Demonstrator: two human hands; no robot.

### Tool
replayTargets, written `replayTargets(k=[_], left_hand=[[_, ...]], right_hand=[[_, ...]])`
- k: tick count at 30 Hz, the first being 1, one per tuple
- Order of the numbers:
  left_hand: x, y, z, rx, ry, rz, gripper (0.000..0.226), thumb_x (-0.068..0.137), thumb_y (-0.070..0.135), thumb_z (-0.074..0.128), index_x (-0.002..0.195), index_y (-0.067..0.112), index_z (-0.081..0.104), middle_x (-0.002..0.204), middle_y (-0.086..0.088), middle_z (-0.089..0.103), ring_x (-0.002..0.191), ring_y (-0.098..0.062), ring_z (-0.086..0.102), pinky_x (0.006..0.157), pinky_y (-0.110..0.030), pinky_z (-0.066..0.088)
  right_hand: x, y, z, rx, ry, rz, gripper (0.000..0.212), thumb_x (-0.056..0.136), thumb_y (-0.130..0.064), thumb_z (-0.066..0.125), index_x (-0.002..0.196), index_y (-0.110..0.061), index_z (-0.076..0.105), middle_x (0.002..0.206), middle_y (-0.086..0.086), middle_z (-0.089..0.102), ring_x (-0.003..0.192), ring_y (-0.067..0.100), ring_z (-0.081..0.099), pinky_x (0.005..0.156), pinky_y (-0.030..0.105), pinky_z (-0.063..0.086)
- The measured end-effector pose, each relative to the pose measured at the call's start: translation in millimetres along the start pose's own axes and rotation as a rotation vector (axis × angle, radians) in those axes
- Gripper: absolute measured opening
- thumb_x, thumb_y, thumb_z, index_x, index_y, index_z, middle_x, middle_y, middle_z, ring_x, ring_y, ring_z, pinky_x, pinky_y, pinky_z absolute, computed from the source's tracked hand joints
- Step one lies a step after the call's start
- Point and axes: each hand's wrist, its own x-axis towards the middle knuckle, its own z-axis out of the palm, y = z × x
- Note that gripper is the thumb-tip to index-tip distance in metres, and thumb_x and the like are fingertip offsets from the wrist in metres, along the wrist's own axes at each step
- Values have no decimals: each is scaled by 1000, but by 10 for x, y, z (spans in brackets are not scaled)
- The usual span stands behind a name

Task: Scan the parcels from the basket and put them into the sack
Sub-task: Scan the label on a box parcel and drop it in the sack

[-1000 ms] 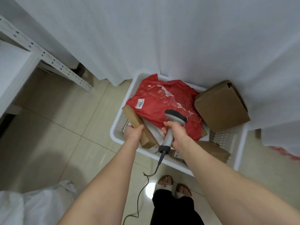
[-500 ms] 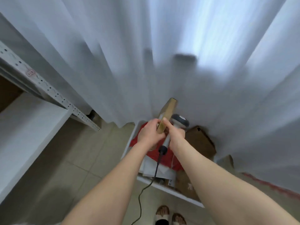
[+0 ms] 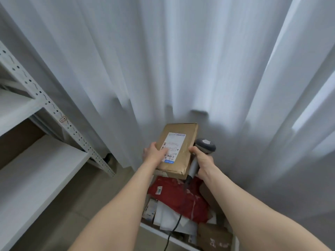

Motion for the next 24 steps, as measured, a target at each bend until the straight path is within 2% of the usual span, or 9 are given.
replayTargets(k=[2, 4, 6, 10, 13, 16, 18, 21, 24], left_hand=[[-31, 16, -102, -138, -120, -152, 70, 88, 38, 62, 144, 8, 33, 129, -9, 55, 112, -24, 57, 91, -34, 48], [-94, 75, -187, -211, -169, -217, 60, 88, 42, 62, 132, 3, 47, 102, -3, 66, 87, -17, 64, 69, -28, 50], [-149, 136, -233, -282, -142, -218, 53, 88, 40, 64, 123, 1, 54, 95, -3, 68, 78, -16, 63, 62, -26, 48], [-300, 259, -229, -496, -13, -141, 36, 93, 26, 60, 123, 4, 56, 102, -8, 69, 79, -20, 65, 63, -27, 52], [-390, 346, -217, -497, 58, -81, 40, 92, 14, 60, 130, 4, 53, 116, -15, 66, 92, -25, 65, 71, -33, 54], [-449, 407, -204, -474, 88, -61, 49, 91, 4, 60, 137, 3, 46, 124, -15, 61, 92, -25, 64, 73, -33, 55], [-488, 433, -200, -443, 88, -56, 51, 93, 9, 58, 141, 6, 41, 129, -13, 57, 100, -27, 64, 81, -35, 55], [-488, 460, -241, -444, 92, -49, 48, 95, 19, 57, 141, 8, 44, 128, -12, 59, 107, -26, 62, 92, -37, 51], [-484, 495, -344, -388, 98, -65, 46, 96, 34, 54, 135, 10, 50, 124, -7, 63, 111, -24, 60, 101, -41, 45]], right_hand=[[-2, -87, -29, -36, -37, -11, 25, 73, -5, 77, 95, -6, 65, 95, 17, 72, 91, 34, 70, 87, 53, 55], [22, -183, -37, -56, -76, -17, 22, 74, -4, 75, 93, -5, 64, 98, 19, 72, 93, 36, 70, 87, 54, 55], [47, -273, -46, -53, -114, -11, 20, 76, -2, 74, 93, -5, 63, 98, 21, 72, 91, 36, 70, 84, 53, 56], [115, -462, -103, -82, -156, 18, 29, 76, -8, 80, 99, -4, 63, 91, 17, 71, 84, 31, 70, 73, 45, 59], [150, -569, -170, -170, -188, 9, 22, 78, -12, 79, 90, -7, 62, 73, 6, 63, 64, 17, 59, 56, 31, 48], [189, -670, -230, -235, -222, -5, 22, 80, -7, 75, 91, -10, 56, 77, 6, 58, 68, 17, 55, 60, 31, 46], [175, -737, -260, -268, -254, 2, 27, 79, -8, 75, 93, -13, 52, 85, 8, 57, 72, 20, 55, 62, 34, 48], [137, -807, -283, -244, -324, 49, 31, 78, -9, 76, 101, -14, 55, 90, 10, 59, 73, 25, 58, 60, 35, 53], [93, -826, -249, -195, -428, 90, 25, 80, -9, 74, 100, -17, 62, 97, 11, 67, 87, 29, 63, 71, 41, 55]])
